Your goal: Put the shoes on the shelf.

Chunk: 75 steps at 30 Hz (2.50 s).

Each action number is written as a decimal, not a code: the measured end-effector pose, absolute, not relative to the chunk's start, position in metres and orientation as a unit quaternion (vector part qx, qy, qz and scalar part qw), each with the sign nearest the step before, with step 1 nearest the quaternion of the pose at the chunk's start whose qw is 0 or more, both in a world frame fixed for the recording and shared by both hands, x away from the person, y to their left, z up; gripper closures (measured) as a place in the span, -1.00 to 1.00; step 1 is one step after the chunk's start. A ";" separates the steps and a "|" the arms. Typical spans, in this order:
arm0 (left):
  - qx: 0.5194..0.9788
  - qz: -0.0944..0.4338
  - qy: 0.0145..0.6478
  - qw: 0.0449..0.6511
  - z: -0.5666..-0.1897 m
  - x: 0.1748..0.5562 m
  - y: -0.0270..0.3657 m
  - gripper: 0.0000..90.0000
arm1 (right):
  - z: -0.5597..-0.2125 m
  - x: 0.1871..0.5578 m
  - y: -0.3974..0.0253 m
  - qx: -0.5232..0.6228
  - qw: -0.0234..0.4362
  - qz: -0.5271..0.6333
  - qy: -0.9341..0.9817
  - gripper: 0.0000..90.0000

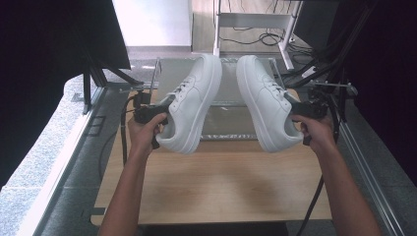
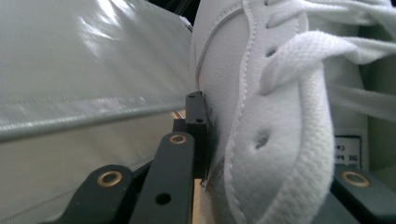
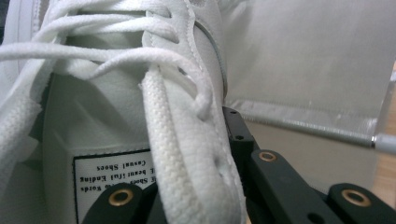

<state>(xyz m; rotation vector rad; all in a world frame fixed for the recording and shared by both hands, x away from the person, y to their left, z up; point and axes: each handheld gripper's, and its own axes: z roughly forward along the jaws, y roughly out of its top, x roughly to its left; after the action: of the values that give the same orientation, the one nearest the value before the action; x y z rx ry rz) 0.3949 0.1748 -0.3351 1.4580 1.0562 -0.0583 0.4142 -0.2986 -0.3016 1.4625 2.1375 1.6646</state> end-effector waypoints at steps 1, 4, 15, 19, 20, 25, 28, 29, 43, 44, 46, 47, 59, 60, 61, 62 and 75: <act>0.633 -0.026 0.461 0.621 -0.335 0.396 0.176 0.86 | -0.301 0.415 -0.298 0.475 0.033 0.541 0.693 0.93; 0.631 -0.020 0.469 0.618 -0.331 0.404 0.178 0.85 | -0.297 0.420 -0.297 0.479 0.030 0.544 0.688 0.93; 0.632 -0.014 0.477 0.611 -0.316 0.423 0.173 0.85 | -0.289 0.439 -0.289 0.503 0.030 0.541 0.674 0.93; 0.622 -0.012 0.489 0.611 -0.313 0.429 0.172 0.85 | -0.286 0.448 -0.284 0.512 0.040 0.535 0.671 0.93; 0.619 -0.009 0.494 0.610 -0.312 0.433 0.172 0.85 | -0.285 0.449 -0.283 0.515 0.043 0.532 0.671 0.93; 0.618 -0.010 0.500 0.607 -0.313 0.439 0.169 0.85 | -0.285 0.455 -0.280 0.520 0.044 0.532 0.667 0.93; 0.615 -0.010 0.507 0.603 -0.313 0.446 0.166 0.85 | -0.283 0.461 -0.278 0.528 0.046 0.531 0.661 0.93; 0.614 -0.011 0.510 0.602 -0.312 0.448 0.165 0.85 | -0.282 0.463 -0.278 0.531 0.048 0.530 0.659 0.92; 0.606 -0.003 0.530 0.593 -0.298 0.471 0.153 0.85 | -0.270 0.485 -0.267 0.557 0.060 0.523 0.642 0.92; 0.607 -0.006 0.533 0.589 -0.298 0.476 0.153 0.85 | -0.269 0.489 -0.264 0.561 0.060 0.522 0.640 0.92; 0.606 -0.002 0.536 0.587 -0.297 0.479 0.153 0.84 | -0.267 0.494 -0.263 0.566 0.063 0.518 0.638 0.92; 0.604 0.001 0.541 0.585 -0.297 0.482 0.153 0.84 | -0.267 0.494 -0.263 0.566 0.063 0.518 0.638 0.92; 0.576 0.029 0.591 0.564 -0.293 0.509 0.148 0.85 | -0.250 0.522 -0.247 0.586 0.078 0.498 0.634 0.92; 0.573 0.030 0.595 0.563 -0.293 0.511 0.146 0.85 | -0.252 0.527 -0.245 0.596 0.079 0.493 0.629 0.92; 0.572 0.030 0.597 0.562 -0.294 0.512 0.144 0.85 | -0.252 0.527 -0.245 0.596 0.079 0.493 0.629 0.92; 0.571 0.029 0.598 0.561 -0.294 0.513 0.142 0.85 | -0.256 0.531 -0.243 0.605 0.079 0.487 0.625 0.92; 0.566 0.046 0.629 0.531 -0.300 0.530 0.124 0.83 | -0.266 0.545 -0.226 0.630 0.090 0.465 0.616 0.89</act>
<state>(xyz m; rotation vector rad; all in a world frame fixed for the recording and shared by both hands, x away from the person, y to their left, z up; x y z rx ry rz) 0.5298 0.1236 -0.3001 1.3512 1.5003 0.1102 0.5452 -0.2259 -0.2658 1.8731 1.8306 1.3816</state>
